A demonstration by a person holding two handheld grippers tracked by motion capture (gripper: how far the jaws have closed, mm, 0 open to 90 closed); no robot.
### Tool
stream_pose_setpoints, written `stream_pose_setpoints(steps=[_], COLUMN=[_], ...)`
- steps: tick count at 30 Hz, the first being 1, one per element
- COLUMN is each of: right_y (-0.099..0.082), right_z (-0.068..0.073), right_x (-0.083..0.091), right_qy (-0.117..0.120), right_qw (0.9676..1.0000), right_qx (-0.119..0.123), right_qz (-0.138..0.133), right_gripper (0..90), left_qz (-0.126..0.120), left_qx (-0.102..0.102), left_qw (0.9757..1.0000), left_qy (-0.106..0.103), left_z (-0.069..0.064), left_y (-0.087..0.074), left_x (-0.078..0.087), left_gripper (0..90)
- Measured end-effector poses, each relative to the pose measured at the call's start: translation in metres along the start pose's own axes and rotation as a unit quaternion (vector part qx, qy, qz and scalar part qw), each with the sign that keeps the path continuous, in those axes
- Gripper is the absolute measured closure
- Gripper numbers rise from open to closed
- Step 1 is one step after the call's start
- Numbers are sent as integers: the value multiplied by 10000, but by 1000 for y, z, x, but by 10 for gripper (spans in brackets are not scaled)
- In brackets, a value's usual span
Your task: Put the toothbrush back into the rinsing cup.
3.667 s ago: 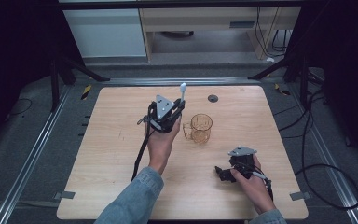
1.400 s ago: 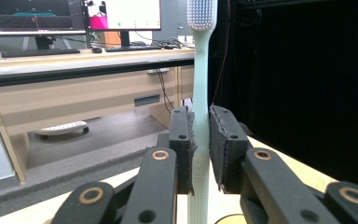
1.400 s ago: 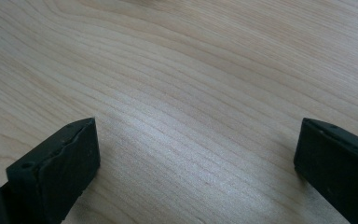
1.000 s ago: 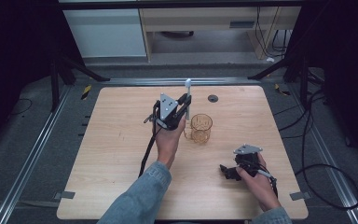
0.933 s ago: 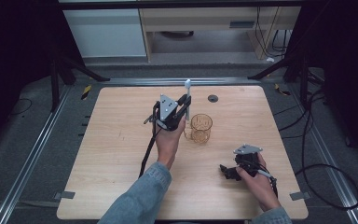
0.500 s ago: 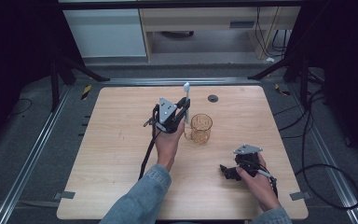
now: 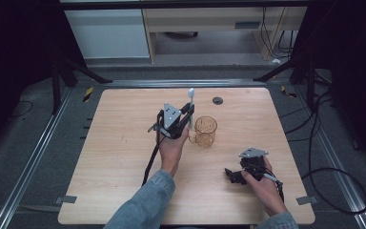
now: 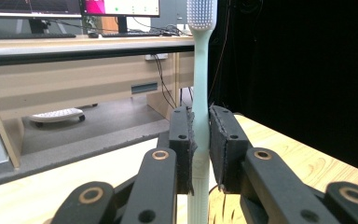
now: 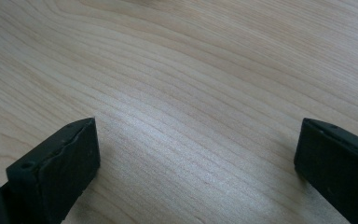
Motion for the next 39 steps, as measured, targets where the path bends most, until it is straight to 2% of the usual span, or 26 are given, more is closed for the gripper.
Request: stream_pose_setpoints(steps=[23, 39], right_y=[0, 0], right_z=[0, 0], right_x=[0, 0], right_qy=[6, 3], right_qw=[10000, 10000], right_qx=[-12, 4], right_qz=[5, -6], right_gripper=[5, 5], left_qz=[129, 227], left_qx=[57, 57], left_qw=[9999, 9997], left_qy=[54, 70], left_z=[-2, -2], left_y=[-23, -34], left_x=[-4, -1], left_gripper=[787, 785])
Point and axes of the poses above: each handheld gripper's, and its own axes: x roughly backward along the jaws, y roughly out of its top, z roughly to its left, the point moved 4 cm from there along -x, roughly forward along the jaws
